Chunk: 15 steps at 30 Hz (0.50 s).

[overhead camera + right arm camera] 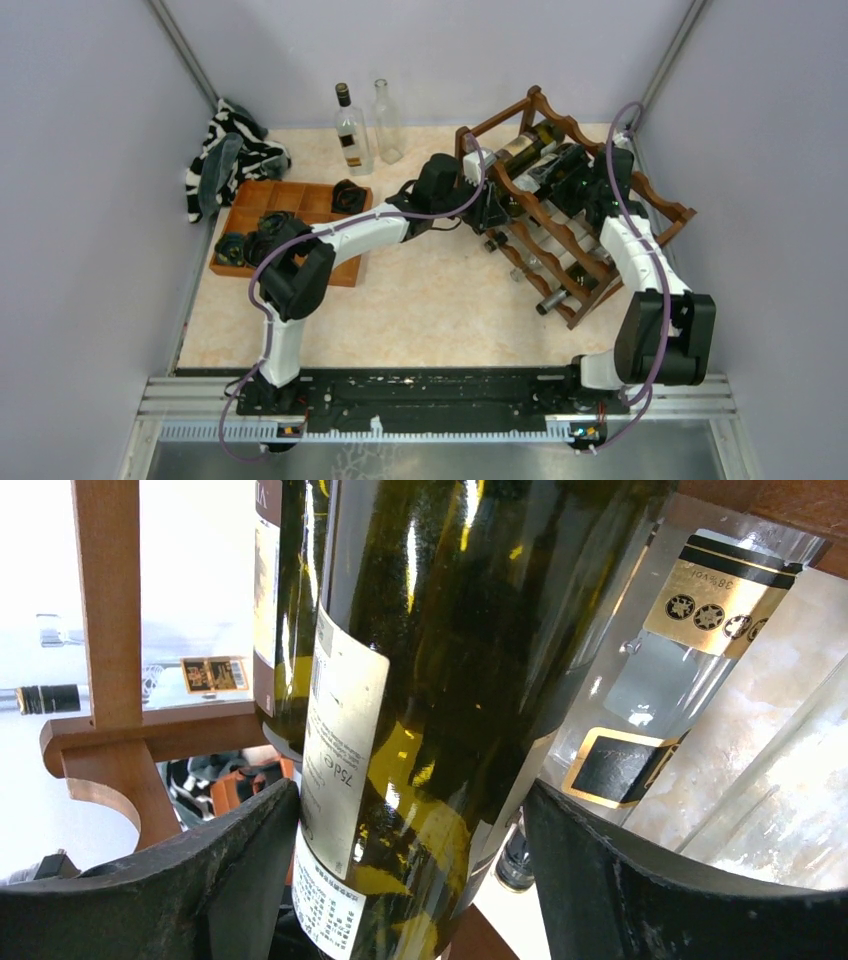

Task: Put the wine bottle on the wine rack
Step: Place the wine bottle in the wine rack.

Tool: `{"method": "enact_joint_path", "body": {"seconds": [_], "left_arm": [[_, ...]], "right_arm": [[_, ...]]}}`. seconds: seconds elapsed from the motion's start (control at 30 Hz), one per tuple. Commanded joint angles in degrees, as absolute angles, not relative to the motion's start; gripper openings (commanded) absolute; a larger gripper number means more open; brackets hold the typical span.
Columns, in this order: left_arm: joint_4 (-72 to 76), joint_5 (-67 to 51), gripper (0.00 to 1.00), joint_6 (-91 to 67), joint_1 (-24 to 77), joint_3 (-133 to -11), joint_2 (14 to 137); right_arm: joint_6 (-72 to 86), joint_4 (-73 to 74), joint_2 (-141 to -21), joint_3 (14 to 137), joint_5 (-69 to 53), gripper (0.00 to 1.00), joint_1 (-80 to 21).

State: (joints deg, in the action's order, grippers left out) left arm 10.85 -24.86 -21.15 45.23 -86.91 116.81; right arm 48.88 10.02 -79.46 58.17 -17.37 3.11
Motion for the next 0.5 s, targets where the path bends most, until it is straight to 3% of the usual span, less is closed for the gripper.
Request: {"method": "enact_joint_path", "body": {"seconds": [0.0,0.1,0.3,0.47], "left_arm": [[19.43,-23.83,0.24,-19.51,45.05,-91.02,117.62],[19.42,-23.95,0.25,-19.62,45.03,-91.04,117.66],[20.38,-26.21,0.18,-18.89,45.02,-90.74,117.63],[21.83,-27.71,0.18,-18.12,45.02,-89.82,116.98]], "right_arm": [[51.58,8.3,-80.92,60.05,-16.62,0.74,2.9],[51.65,8.21,-81.37,59.89,-16.75,0.72,2.91],[51.18,9.42,-83.26,60.77,-17.24,0.9,2.9],[52.4,9.26,-84.88,60.95,-18.35,0.85,2.92]]}}
